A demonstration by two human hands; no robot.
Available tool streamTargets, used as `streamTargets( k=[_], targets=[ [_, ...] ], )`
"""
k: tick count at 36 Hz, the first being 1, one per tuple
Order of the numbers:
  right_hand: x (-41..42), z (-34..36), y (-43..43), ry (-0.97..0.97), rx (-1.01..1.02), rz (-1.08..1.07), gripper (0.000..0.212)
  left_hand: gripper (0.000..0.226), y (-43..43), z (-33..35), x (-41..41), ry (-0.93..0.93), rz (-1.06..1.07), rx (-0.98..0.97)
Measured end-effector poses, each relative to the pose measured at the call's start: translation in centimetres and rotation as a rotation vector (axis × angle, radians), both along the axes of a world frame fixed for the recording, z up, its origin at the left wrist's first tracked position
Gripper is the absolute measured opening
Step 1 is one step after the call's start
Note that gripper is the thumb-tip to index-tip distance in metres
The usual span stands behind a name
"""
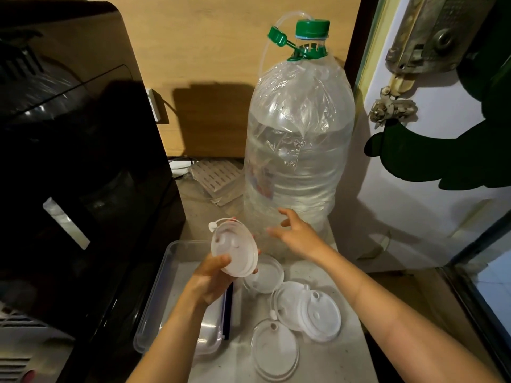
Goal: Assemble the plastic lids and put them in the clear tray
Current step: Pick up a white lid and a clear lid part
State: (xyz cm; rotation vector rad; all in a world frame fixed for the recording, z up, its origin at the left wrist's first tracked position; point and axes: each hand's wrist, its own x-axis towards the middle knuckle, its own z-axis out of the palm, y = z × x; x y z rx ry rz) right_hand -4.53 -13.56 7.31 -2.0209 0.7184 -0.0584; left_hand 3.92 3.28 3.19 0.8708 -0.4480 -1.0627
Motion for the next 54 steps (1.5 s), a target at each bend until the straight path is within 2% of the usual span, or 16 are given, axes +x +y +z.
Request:
streamTargets(
  k=[5, 10, 14, 19, 25, 34, 46, 54],
  targets=[
    [-0.3, -4.0, -0.3, 0.163, -0.12, 0.254, 0.1, 0.097, 0.7, 0.1, 0.2, 0.017, -0.005, 0.036],
    [0.5, -6.8, 0.6, 0.338, -0.306, 0.489, 0.107, 0.106, 1.2, -0.2, 0.6, 0.039, -0.008, 0.086],
    [1.7, -8.0, 0.9, 0.472, -0.423, 0.633, 0.116, 0.104, 1.6, -0.3, 0.8, 0.023, -0.015, 0.11],
    [2.8, -8.7, 1.2, 0.509, -0.53, 0.72, 0.122, 0.11, 2.2, -0.7, 1.1, 0.024, 0.012, 0.142],
    [3.1, -8.8, 1.3, 0.448, -0.526, 0.717, 0.106, 0.113, 2.5, -1.2, 1.3, 0.049, 0.031, 0.168],
    [3.2, -8.0, 0.7, 0.289, -0.437, 0.601, 0.104, 0.107, 2.1, -1.3, 1.2, 0.03, -0.021, 0.142],
    [1.1, 0.7, -2.0, 0.1, -0.332, 0.382, 0.108, 0.106, 1.9, -1.3, 1.6, -0.021, 0.009, 0.102],
    [0.3, 6.2, -0.2, 0.006, -0.25, 0.26, 0.107, 0.11, 0.2, 0.0, 0.8, -0.196, 0.02, 0.129]
  ],
)
